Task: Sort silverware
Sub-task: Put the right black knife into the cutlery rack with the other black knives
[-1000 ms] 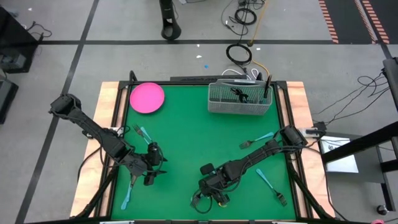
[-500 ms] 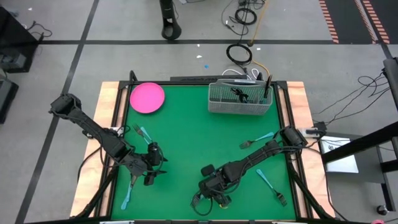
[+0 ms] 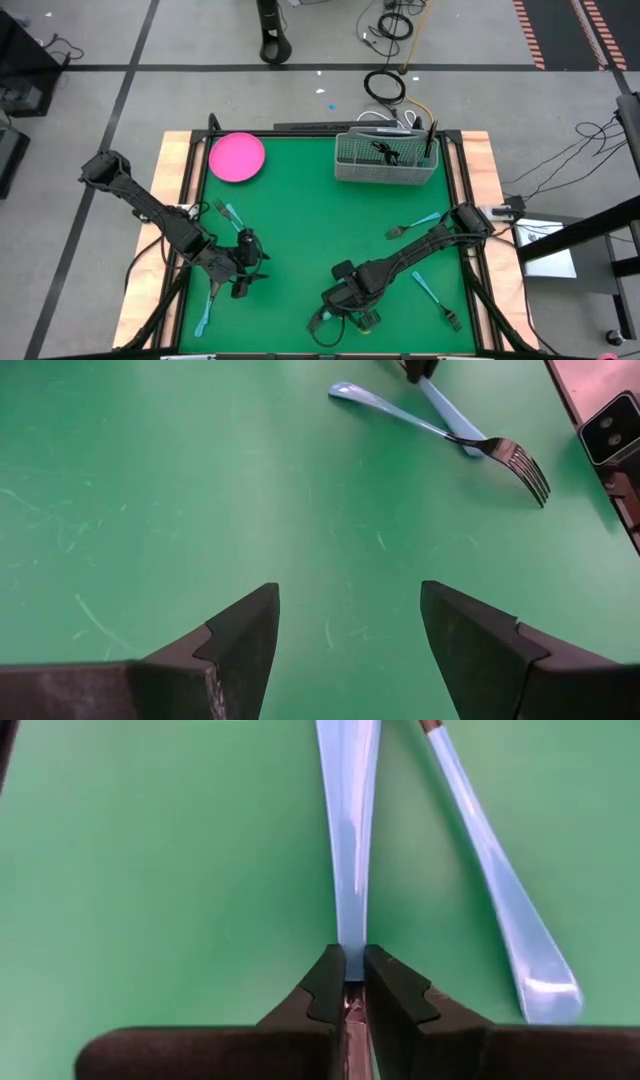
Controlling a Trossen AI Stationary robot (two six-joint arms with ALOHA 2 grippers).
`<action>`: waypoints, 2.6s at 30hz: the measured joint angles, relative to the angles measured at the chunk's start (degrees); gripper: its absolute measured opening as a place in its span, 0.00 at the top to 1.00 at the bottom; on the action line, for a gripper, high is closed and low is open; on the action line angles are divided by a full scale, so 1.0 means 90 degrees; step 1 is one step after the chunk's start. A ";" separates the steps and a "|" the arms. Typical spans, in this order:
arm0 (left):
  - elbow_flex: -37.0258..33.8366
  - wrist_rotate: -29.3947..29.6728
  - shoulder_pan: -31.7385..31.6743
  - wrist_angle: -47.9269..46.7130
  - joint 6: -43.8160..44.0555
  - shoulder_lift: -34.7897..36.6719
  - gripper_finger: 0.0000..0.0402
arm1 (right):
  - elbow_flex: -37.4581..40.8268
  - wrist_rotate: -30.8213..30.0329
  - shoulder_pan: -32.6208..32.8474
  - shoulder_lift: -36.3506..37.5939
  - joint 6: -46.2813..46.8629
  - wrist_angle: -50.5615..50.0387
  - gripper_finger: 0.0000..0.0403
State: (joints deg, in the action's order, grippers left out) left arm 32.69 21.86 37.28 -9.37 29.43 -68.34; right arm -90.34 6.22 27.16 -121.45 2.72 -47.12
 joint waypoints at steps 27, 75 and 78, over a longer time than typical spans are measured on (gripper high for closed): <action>0.0269 -0.0932 -0.0486 0.4654 -0.1848 -0.2482 0.39 | -0.0363 -0.0813 0.0128 0.0029 0.0494 -0.0472 0.93; 0.0277 -0.0942 -0.0510 0.4312 -0.1790 -0.2443 0.39 | 0.0395 -0.0991 0.0228 0.0304 0.0948 -0.0404 1.00; 0.0277 -0.0937 -0.0508 0.4316 -0.1790 -0.2443 0.39 | 0.0366 -0.0891 0.0228 0.0511 0.1094 -0.0821 0.99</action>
State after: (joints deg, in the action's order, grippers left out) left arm 35.18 13.43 32.71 29.47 13.32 -90.32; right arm -87.05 -1.80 29.21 -116.85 12.57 -54.51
